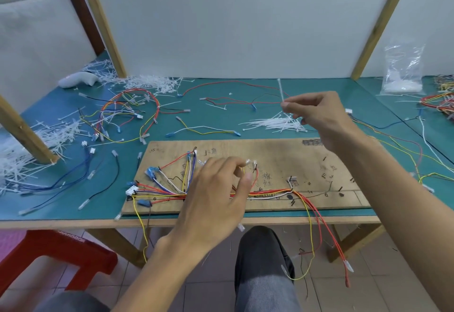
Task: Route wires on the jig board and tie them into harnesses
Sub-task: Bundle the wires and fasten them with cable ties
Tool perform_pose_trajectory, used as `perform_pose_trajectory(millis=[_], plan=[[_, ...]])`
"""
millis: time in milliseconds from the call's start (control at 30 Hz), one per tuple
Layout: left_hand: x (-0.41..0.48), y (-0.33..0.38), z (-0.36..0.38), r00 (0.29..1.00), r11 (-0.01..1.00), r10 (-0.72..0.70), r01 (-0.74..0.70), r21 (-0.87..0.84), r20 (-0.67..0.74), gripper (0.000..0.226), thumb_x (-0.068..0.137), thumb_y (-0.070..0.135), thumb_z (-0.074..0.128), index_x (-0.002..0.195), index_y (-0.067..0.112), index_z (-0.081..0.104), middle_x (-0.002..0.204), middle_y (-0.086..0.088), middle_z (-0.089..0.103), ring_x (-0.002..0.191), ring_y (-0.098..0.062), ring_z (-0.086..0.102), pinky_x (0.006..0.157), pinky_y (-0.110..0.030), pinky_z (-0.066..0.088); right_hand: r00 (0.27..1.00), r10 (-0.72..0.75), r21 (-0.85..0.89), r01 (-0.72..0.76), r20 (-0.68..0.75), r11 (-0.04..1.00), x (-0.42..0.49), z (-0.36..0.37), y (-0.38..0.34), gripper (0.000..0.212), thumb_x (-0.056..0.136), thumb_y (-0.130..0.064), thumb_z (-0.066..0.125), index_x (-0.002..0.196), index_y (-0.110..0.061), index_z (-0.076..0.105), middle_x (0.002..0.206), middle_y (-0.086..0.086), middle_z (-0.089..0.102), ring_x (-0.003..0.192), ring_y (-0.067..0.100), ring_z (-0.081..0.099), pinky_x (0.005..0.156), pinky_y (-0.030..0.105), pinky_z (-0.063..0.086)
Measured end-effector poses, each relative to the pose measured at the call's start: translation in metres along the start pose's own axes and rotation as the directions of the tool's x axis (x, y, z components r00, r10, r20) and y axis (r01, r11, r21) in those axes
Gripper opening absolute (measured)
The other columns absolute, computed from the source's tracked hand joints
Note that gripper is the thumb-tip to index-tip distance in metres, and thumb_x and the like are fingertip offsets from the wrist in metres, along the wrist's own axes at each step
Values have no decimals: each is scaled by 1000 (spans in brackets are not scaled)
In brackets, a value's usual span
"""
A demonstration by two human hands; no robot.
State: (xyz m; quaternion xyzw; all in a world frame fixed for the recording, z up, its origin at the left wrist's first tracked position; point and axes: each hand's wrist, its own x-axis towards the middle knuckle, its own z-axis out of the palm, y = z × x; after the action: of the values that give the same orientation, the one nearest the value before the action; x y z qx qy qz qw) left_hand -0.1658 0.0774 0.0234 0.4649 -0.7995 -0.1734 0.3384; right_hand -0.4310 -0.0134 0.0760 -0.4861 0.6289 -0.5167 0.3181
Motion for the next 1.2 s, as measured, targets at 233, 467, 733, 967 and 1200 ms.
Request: perform_pose_trajectory(millis=[233,467,733,967,1200], plan=[[4,15,-12,989,980,-90,66,-185,-121,23,102,44,68,98,24,79,84,14,77,81,1,66,71,-14,47,939,-25,419,-129,342,899,-113,64,-21,19,75,-20,89,90,-9,84,79,7,69,72,18,54,69,32,45],[-43,6,-46,989,938,-117,81,-337,-86,22,103,35,63,89,27,78,85,16,77,87,-12,72,76,-27,53,903,-49,462,-170,426,871,-154,91,-16,25,77,-22,88,93,-4,81,78,11,67,76,26,51,75,45,40],[-73,-10,-57,981,742,-194,142,-655,-7,31,108,24,57,92,8,79,82,-4,79,82,-21,77,79,-27,59,878,-103,478,-152,466,865,-175,111,-12,28,79,-30,90,91,-7,80,77,5,68,72,19,59,74,44,46],[-98,-29,-66,992,837,-93,121,-533,80,29,110,30,55,92,21,76,80,2,74,87,-23,72,82,-43,54,859,-265,481,26,437,877,-180,118,-22,29,91,-42,79,89,-13,77,81,11,67,79,22,57,75,38,46],[-121,-58,-80,992,905,35,21,-426,124,29,111,35,53,93,24,73,85,12,68,84,-9,66,78,-12,42,807,-293,533,-33,513,845,-195,132,-17,31,98,-34,73,91,-4,71,85,19,63,80,31,54,80,35,48]])
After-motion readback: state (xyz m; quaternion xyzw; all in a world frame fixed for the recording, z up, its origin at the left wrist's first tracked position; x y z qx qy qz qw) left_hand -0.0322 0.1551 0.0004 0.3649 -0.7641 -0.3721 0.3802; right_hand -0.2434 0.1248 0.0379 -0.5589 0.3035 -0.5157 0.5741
